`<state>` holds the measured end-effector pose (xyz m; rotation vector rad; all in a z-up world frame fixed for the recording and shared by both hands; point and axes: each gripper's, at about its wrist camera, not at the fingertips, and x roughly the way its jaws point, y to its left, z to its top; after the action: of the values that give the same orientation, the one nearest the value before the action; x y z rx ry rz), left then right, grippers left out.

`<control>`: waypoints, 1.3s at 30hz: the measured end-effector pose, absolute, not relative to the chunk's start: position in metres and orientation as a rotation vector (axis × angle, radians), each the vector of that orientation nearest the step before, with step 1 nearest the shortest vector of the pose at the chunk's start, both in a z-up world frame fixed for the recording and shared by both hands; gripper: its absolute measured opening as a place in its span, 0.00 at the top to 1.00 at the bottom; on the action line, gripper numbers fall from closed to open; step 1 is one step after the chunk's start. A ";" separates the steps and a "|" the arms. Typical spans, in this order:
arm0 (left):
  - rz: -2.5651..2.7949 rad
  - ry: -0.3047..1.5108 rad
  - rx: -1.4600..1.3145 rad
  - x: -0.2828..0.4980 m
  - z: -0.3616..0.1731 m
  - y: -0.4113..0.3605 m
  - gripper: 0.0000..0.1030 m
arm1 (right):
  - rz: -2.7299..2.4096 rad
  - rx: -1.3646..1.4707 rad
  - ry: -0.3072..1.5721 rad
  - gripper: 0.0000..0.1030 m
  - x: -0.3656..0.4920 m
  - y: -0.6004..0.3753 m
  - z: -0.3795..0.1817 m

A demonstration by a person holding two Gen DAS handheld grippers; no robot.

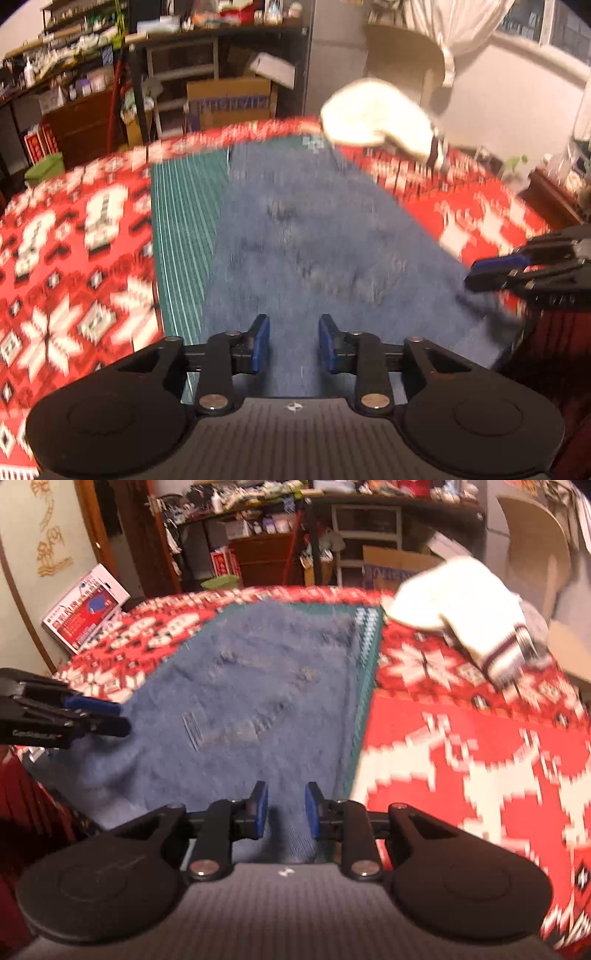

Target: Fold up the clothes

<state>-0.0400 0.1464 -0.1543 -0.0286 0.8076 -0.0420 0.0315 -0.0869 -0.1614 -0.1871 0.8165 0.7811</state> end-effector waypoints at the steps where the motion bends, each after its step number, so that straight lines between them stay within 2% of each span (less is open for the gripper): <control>1: -0.039 0.801 -0.016 -0.034 -0.152 0.146 0.89 | 0.791 -0.193 0.812 0.79 0.034 -0.078 -0.158; 4: -0.039 0.799 0.022 -0.014 -0.152 0.144 0.94 | 0.829 -0.216 0.797 0.91 0.042 -0.049 -0.149; 14: -0.016 0.875 -0.046 0.007 -0.190 0.160 0.95 | 0.889 -0.314 0.845 0.93 0.063 0.026 -0.180; 15: -0.017 0.869 -0.048 0.006 -0.191 0.160 0.95 | 0.885 -0.324 0.845 0.97 0.063 0.024 -0.183; 21: -0.035 0.896 -0.070 0.004 -0.186 0.163 0.95 | 0.864 -0.308 0.855 0.97 0.067 0.002 -0.182; 23: -0.049 0.880 -0.124 0.007 -0.178 0.166 0.95 | 0.869 -0.300 0.846 0.92 0.068 0.001 -0.176; 31: -0.061 0.832 -0.141 0.053 -0.160 0.154 0.95 | 0.874 -0.296 0.785 0.91 0.086 0.030 -0.152; 36: -0.016 0.875 -0.149 0.079 -0.178 0.162 0.95 | 0.831 -0.297 0.827 0.91 0.107 0.035 -0.170; 39: -0.021 0.889 -0.166 0.079 -0.186 0.167 0.93 | 0.814 -0.291 0.860 0.95 0.116 0.031 -0.183</control>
<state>0.0795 0.1668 -0.1861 -0.1660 0.8894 -0.0209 0.1157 0.0307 -0.1825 -0.2911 0.8597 0.8137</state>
